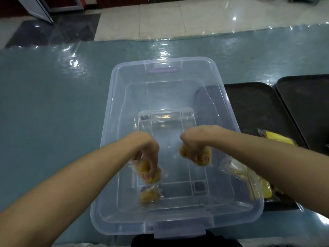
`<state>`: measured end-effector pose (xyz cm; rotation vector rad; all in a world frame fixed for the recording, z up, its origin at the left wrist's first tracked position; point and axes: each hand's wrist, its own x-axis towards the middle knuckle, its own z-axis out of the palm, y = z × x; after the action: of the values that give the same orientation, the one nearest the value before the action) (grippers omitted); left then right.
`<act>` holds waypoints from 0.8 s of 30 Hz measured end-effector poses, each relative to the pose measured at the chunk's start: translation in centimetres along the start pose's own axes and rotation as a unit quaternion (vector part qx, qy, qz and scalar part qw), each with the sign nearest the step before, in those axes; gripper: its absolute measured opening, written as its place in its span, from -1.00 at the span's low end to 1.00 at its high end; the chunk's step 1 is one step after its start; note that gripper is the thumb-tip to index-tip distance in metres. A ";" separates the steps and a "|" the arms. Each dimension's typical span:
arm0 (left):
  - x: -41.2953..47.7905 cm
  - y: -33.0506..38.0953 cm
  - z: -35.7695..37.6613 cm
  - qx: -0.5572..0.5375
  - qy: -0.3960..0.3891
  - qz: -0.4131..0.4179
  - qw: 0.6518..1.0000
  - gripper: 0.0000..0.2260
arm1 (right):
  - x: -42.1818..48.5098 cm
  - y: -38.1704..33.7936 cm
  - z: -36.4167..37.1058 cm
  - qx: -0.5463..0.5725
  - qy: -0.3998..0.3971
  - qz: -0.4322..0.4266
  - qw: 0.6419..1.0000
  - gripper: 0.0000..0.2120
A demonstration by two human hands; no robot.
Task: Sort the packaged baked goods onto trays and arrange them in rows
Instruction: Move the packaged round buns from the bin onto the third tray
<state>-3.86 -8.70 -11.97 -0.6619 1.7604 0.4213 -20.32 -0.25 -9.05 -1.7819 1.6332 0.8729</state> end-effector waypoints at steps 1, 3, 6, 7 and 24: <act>-0.6 -0.8 -0.3 -0.036 0.034 -0.001 0.999 -0.54 | -0.7 1.1 -0.8 0.025 0.047 0.000 0.999 -0.52; -1.7 -2.3 -0.8 -0.080 0.130 -0.005 0.988 -0.51 | -2.0 3.2 -1.9 0.078 0.118 -0.001 0.990 -0.47; -2.5 -2.9 -0.3 -0.083 0.265 -0.010 0.960 -0.43 | -2.5 4.9 -2.4 0.130 0.178 -0.004 0.975 -0.44; -2.5 -2.7 0.2 -0.076 0.296 -0.005 0.952 -0.41 | -2.3 5.0 -2.3 0.138 0.194 -0.003 0.971 -0.45; -4.3 3.6 8.8 0.325 0.158 0.066 0.930 -0.42 | 1.1 5.1 -2.1 0.159 0.211 0.007 0.964 -0.56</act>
<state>1.28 0.22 -10.59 -0.1360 2.0996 -0.2038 -25.17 -3.02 -8.48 -1.8031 1.9207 0.2152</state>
